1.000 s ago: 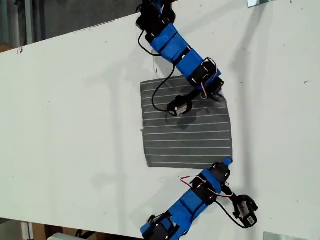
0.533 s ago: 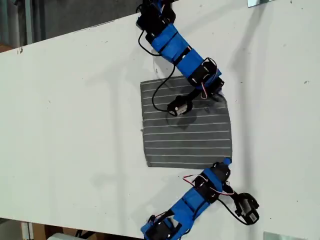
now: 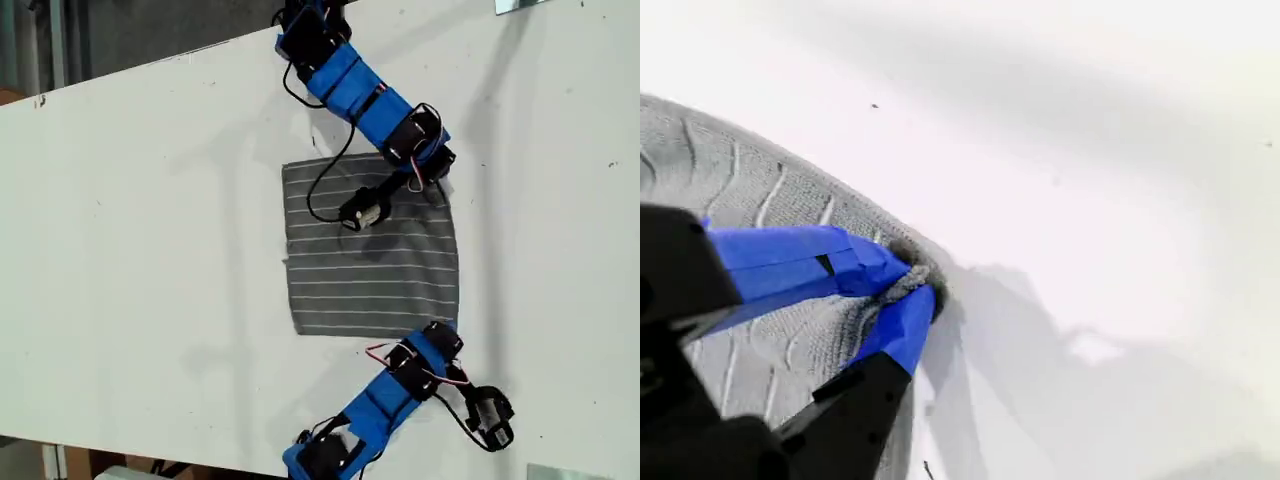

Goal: Grasp corners of a square towel and fold twice.

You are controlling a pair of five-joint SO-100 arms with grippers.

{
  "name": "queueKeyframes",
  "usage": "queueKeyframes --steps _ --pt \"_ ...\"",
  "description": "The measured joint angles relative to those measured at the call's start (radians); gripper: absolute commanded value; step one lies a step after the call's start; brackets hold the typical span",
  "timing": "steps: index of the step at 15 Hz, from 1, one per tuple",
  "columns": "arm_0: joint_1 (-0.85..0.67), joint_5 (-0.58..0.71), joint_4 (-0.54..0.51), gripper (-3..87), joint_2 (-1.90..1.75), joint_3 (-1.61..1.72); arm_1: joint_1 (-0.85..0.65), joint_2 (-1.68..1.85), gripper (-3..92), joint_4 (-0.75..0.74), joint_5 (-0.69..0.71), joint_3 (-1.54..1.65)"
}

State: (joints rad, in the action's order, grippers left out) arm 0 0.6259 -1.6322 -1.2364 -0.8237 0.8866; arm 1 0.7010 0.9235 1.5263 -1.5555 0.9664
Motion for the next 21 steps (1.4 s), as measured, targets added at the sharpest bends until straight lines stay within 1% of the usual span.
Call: queueKeyframes --steps 3,5,8,10,11,13,15,17,20,21 --pt "-0.031 0.114 0.000 0.0 -0.160 0.000 0.000 0.097 -0.2 0.083 -0.005 -0.003" --pt "-0.072 0.164 -0.026 0.0 -0.261 0.000 -0.028 0.178 -0.2 0.110 0.005 -0.003" --pt "-0.161 0.190 -0.150 0.0 -0.439 0.035 -0.146 0.345 -0.2 0.170 0.037 0.057" --pt "-0.250 0.190 -0.249 0.0 -0.538 0.115 -0.278 0.511 -0.2 0.132 0.081 0.227" --pt "-0.311 0.190 -0.264 0.0 -0.598 0.198 -0.351 0.589 -0.2 0.084 0.112 0.322" --pt "-0.431 0.193 -0.250 0.0 -0.713 0.390 -0.488 0.696 -0.2 0.044 0.169 0.442" --pt "-0.540 0.224 -0.233 0.0 -0.787 0.526 -0.612 0.770 -0.2 0.014 0.241 0.515" --pt "-0.646 0.275 -0.225 0.0 -0.815 0.603 -0.738 0.801 -0.2 -0.005 0.319 0.549" --pt "-0.795 0.374 -0.224 0.0 -0.816 0.658 -0.884 0.801 -0.2 -0.014 0.419 0.575" --pt "-0.845 0.411 -0.206 0.0 -0.816 0.672 -0.925 0.801 -0.2 -0.029 0.448 0.591"
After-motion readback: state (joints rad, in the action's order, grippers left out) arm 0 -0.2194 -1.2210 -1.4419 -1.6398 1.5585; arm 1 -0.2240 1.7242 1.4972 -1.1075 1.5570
